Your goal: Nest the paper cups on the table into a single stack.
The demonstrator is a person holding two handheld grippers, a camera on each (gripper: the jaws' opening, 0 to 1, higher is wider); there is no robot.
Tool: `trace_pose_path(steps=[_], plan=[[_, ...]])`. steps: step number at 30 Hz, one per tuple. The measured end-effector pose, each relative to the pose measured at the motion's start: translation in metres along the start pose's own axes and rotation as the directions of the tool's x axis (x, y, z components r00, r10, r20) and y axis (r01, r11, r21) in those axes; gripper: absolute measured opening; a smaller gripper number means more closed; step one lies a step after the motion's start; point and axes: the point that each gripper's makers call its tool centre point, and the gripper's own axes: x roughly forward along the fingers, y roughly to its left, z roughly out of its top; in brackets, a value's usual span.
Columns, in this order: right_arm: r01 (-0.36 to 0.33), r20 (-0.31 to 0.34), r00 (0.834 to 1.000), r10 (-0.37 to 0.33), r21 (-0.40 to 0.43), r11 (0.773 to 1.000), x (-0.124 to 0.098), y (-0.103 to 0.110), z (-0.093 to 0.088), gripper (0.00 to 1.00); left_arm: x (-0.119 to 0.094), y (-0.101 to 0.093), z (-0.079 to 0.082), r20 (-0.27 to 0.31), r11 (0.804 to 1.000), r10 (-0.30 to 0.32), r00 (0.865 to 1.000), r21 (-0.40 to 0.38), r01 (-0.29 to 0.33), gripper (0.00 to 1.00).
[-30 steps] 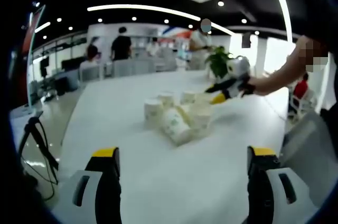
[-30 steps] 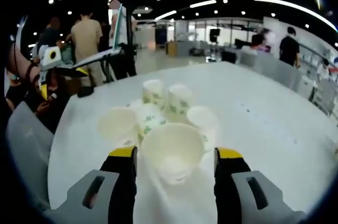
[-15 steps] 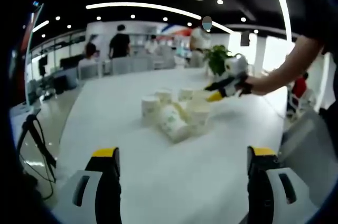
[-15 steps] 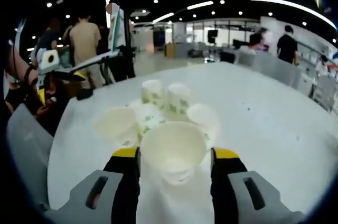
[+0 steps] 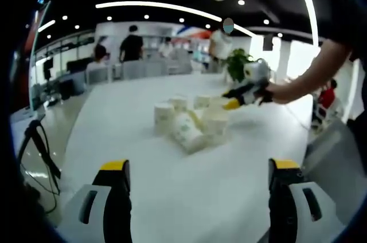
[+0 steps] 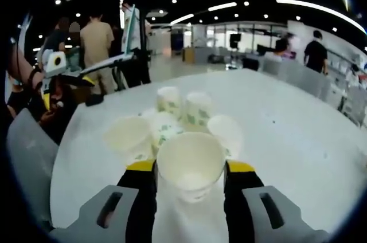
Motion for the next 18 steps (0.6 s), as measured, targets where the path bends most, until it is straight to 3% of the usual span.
trace_pose_path(steps=[18], plan=[[0.02, 0.006, 1.0, -0.02, -0.001, 1.0, -0.017, -0.004, 0.007, 0.41, -0.001, -0.002, 0.006, 0.014, 1.0, -0.004, 1.0, 0.003, 0.004, 1.0]])
